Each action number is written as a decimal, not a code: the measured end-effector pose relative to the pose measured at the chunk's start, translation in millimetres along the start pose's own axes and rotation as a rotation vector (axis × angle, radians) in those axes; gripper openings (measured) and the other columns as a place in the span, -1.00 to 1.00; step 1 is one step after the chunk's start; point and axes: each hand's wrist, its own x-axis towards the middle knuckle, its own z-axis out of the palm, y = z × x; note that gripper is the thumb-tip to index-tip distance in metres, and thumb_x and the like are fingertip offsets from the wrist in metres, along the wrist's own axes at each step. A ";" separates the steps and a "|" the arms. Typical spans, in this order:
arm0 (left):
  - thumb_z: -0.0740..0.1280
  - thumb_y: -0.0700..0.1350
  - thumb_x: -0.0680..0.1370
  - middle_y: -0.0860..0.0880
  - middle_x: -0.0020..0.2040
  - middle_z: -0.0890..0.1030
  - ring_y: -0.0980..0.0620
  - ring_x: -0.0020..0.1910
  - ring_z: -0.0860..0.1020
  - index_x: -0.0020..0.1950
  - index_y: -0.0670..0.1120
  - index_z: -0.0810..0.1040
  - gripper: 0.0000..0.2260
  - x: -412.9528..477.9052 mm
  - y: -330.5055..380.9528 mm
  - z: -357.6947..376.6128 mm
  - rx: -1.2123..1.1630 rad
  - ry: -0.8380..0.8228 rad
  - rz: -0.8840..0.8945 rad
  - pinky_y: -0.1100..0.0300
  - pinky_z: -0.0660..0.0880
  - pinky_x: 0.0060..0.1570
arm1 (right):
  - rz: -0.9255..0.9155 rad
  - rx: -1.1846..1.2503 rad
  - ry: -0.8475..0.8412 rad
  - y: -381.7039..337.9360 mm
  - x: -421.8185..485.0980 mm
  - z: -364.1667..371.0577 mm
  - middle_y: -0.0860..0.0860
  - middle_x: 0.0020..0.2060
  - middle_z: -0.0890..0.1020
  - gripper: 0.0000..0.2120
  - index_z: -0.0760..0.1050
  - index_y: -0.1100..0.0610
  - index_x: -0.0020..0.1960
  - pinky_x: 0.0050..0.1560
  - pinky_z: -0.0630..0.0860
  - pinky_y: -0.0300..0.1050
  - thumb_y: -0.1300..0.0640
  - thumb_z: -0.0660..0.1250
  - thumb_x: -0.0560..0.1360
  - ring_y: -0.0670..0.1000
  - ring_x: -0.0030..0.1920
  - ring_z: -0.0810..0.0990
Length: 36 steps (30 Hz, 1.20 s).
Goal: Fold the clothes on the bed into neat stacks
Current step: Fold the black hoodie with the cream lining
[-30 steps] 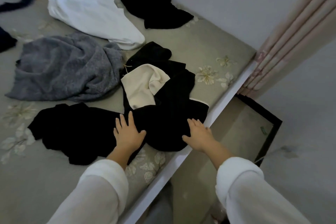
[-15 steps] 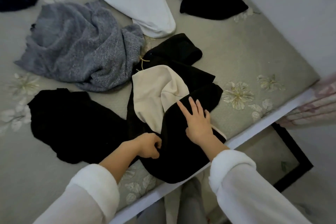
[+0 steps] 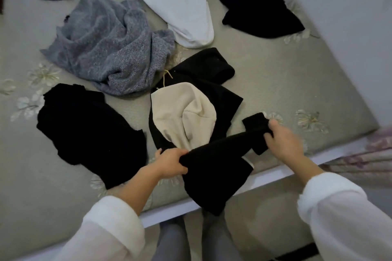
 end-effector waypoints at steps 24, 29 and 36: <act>0.37 -0.03 0.49 -0.04 0.55 -0.24 -0.11 0.53 -0.23 0.52 0.14 -0.27 -0.11 125.2 45.0 8.2 0.207 0.507 0.137 -0.12 -0.05 0.46 | 0.726 0.575 -0.238 -41.0 -48.8 73.4 0.17 0.35 0.38 -0.09 0.16 0.26 0.45 0.22 0.40 0.05 -0.38 0.29 0.39 0.21 0.31 0.41; 0.23 0.02 0.57 -0.04 0.56 0.09 -0.13 0.54 -0.20 0.30 0.08 0.43 -0.70 157.8 58.5 -12.1 0.405 0.396 0.222 -0.21 -0.21 0.43 | 0.783 0.467 -0.393 -60.6 -47.1 98.4 0.19 0.17 0.51 -0.51 0.43 0.25 0.15 0.00 0.50 -0.04 -0.16 0.31 0.49 0.15 0.03 0.53; 0.20 0.04 0.49 0.04 -0.33 0.46 0.08 -0.31 0.43 -0.31 -0.04 0.45 -0.77 92.4 26.9 -74.9 -0.282 0.161 0.239 0.07 0.36 -0.15 | 1.100 1.466 0.210 -10.9 11.8 34.3 0.14 0.31 0.43 -0.55 0.25 0.10 0.46 -0.05 0.55 0.15 0.12 0.24 0.61 0.27 0.28 0.45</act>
